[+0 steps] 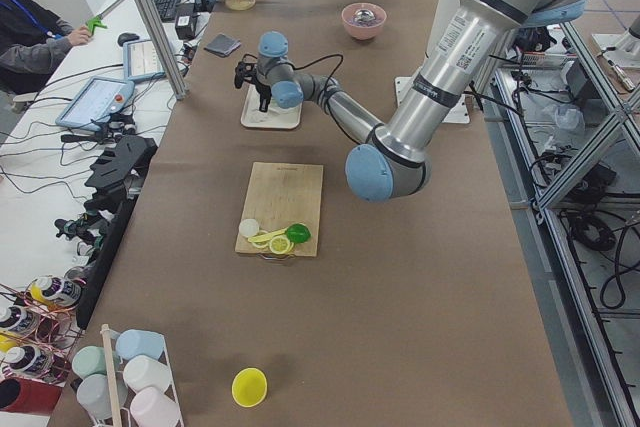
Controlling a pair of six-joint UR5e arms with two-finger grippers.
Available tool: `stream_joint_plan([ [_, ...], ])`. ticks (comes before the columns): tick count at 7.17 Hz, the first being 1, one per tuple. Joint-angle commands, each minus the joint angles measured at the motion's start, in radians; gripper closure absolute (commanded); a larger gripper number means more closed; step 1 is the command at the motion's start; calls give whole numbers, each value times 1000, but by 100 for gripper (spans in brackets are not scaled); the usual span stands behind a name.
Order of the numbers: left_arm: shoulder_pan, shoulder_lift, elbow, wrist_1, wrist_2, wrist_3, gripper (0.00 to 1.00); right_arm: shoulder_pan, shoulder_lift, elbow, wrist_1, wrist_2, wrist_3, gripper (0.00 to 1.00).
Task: Stack pink bowl on green and place spoon
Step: 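Carry the white spoon with the left gripper over the pink bowl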
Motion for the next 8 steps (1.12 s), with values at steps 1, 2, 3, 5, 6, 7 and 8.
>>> stream_joint_plan([
  [1,76,-148,89,3,116,-107,100,27,-28,-1,3,0,-44,0],
  [2,90,-205,121,3,141,-152,100,33,-33,3,3,0,-44,0],
  [3,104,-231,165,1,146,-158,100,35,-33,5,3,0,-44,0],
  [5,164,-233,172,-5,272,-163,100,35,-34,5,5,0,-44,0],
  [6,170,-232,173,-5,273,-163,100,35,-33,5,6,0,-44,0],
  [7,170,-232,173,-5,274,-163,100,35,-33,5,6,0,-44,0],
  [8,170,-233,173,-7,272,-160,100,35,-33,5,6,0,-43,0],
])
